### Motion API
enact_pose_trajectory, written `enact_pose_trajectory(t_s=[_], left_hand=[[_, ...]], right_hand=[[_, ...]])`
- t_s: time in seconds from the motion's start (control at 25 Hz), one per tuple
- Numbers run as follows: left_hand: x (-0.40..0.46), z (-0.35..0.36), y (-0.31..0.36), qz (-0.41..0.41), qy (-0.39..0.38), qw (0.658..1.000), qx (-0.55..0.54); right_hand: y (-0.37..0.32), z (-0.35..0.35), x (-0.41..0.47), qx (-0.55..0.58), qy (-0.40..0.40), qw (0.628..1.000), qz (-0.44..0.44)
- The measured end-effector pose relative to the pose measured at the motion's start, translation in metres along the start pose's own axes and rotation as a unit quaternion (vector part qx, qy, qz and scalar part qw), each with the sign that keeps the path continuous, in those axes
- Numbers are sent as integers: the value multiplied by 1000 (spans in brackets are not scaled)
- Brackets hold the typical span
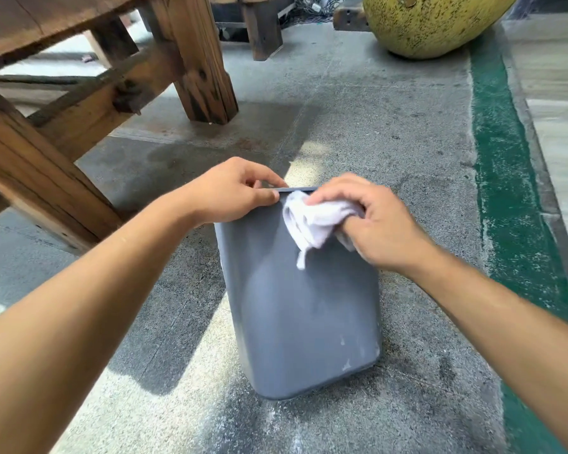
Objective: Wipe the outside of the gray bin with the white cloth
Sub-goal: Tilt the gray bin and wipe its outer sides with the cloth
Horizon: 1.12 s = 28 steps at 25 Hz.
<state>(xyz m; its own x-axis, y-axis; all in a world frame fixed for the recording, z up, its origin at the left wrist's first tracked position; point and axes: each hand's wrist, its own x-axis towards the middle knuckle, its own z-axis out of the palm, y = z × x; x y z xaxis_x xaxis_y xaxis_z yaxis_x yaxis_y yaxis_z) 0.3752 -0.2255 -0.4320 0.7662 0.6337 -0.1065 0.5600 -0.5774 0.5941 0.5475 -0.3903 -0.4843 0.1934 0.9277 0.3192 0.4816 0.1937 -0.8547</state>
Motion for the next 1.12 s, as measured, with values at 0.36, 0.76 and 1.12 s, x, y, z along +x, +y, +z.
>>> enact_pose_trajectory(t_s=[0.36,0.76,1.12], left_hand=[[6,4,5,-50,23,997,-45],[9,10,-9,-34,37,996,79],[3,6,-5,8,14,984,179]], right_hand=[[22,44,18,-153,6,986,-70],[65,85,-112,-181,-160,964,-110],[63,85,-172,-85,-130,988,-21]])
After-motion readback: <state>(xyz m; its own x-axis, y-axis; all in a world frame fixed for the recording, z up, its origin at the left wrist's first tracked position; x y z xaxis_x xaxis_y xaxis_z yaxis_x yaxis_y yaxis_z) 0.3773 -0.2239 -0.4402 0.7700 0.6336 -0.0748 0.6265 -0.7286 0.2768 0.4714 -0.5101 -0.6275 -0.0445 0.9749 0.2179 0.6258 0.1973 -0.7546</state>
